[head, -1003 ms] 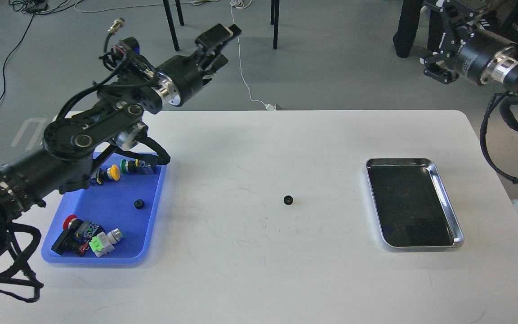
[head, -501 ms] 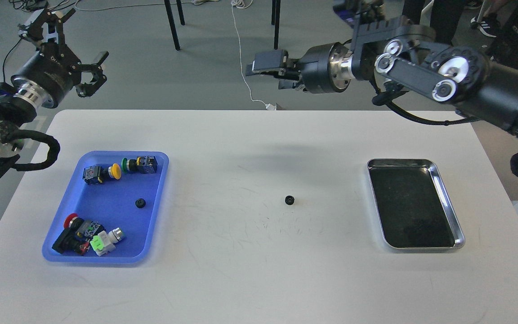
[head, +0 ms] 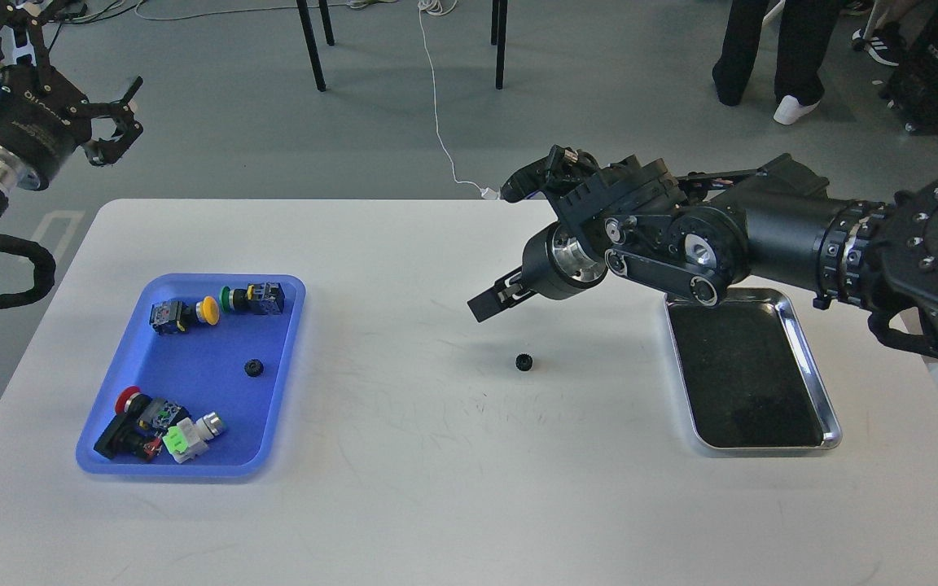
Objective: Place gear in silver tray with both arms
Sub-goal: 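Move the right gripper over the black gear on the table, then lower the right gripper and close it on the black gear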
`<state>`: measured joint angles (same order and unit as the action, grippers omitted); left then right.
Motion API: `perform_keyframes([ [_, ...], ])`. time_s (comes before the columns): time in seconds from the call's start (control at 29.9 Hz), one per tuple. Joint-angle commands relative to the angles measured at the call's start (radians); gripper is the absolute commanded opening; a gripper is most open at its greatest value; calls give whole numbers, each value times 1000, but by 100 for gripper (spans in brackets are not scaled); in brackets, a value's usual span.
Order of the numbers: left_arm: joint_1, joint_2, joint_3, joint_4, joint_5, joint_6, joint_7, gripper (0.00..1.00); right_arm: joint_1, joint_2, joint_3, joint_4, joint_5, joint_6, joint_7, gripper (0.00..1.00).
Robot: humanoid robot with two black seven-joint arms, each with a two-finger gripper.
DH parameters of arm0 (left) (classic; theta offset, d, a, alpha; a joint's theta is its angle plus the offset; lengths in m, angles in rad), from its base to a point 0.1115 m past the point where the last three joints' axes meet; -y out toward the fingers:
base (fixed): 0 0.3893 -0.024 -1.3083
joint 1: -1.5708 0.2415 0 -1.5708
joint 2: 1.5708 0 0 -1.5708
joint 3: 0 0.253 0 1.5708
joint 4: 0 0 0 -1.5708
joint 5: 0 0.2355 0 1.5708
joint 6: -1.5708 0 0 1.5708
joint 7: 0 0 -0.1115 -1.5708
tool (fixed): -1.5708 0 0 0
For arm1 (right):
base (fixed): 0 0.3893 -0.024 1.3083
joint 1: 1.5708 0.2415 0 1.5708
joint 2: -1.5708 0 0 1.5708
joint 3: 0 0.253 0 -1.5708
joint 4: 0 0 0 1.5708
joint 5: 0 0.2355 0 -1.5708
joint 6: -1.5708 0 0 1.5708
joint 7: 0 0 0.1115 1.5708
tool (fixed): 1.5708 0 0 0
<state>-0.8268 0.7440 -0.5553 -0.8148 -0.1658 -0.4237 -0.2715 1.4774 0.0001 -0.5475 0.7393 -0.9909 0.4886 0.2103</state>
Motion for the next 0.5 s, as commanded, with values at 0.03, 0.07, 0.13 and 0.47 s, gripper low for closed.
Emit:
perform_keyframes([
  [0.03,2,-3,2,0,2,0,-2,97,-43,0,-3,-1,0,0,15,92],
  [0.07,2,-3,2,0,2,0,-2,97,-48,0,-5,-1,0,0,20,91],
  [0.13,5,-3,2,0,2,0,-3,97,-57,0,-9,-1,-2,0,24,87],
  [0.47,15,-3,2,0,2,0,-5,97,-91,0,-75,-15,-5,0,23,71],
])
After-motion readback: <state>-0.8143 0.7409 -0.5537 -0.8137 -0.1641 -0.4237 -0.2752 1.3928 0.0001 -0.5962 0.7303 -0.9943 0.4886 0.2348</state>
